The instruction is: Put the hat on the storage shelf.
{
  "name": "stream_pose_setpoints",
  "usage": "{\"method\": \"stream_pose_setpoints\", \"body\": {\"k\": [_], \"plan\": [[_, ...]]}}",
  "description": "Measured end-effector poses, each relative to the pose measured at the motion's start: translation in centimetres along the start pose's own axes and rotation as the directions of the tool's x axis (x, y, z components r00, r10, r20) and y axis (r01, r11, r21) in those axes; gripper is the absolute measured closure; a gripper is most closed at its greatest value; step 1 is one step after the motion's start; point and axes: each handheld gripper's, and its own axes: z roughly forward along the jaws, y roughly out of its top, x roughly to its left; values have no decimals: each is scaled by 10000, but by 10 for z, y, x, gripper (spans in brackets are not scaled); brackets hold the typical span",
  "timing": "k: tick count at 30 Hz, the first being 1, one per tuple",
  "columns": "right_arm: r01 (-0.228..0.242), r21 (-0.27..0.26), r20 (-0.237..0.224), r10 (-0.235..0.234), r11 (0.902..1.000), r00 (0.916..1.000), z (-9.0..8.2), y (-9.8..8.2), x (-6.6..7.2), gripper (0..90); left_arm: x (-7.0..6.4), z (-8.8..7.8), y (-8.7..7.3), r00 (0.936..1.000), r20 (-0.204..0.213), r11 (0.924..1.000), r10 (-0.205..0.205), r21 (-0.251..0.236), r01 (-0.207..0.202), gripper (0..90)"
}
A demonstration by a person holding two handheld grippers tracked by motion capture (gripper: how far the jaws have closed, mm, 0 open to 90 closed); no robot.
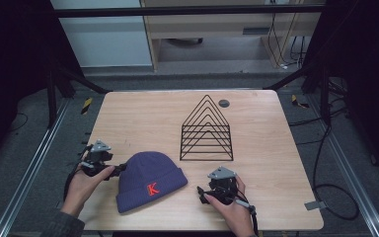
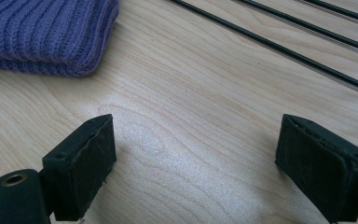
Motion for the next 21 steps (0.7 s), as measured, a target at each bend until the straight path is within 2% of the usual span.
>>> {"method": "stream_pose_setpoints", "body": {"k": [5, 6, 13, 18, 21], "plan": [[-34, -30, 7, 34, 10000, 10000, 0, 0, 0, 139, -6, 11, 7, 10000, -27, 9992, 36, 393, -35, 354], [-47, -34, 24, 47, 10000, 10000, 0, 0, 0, 142, -8, 16, 8, 10000, -60, 9981, 18, 615, -14, 362], [-41, -40, 21, 41, 10000, 10000, -1, 0, 0, 148, -7, 29, 8, 9999, -103, 9937, 19, 1119, -7, 423], [-19, -46, 41, 19, 10000, 10000, 0, 0, 0, 149, -8, 36, 9, 9998, 196, 9893, -35, 1457, 6, 459], [-14, -55, 30, 14, 10000, 10000, 0, 0, 0, 150, -11, 38, 10, 9996, 297, 9887, -18, 1501, -27, 506]]}}
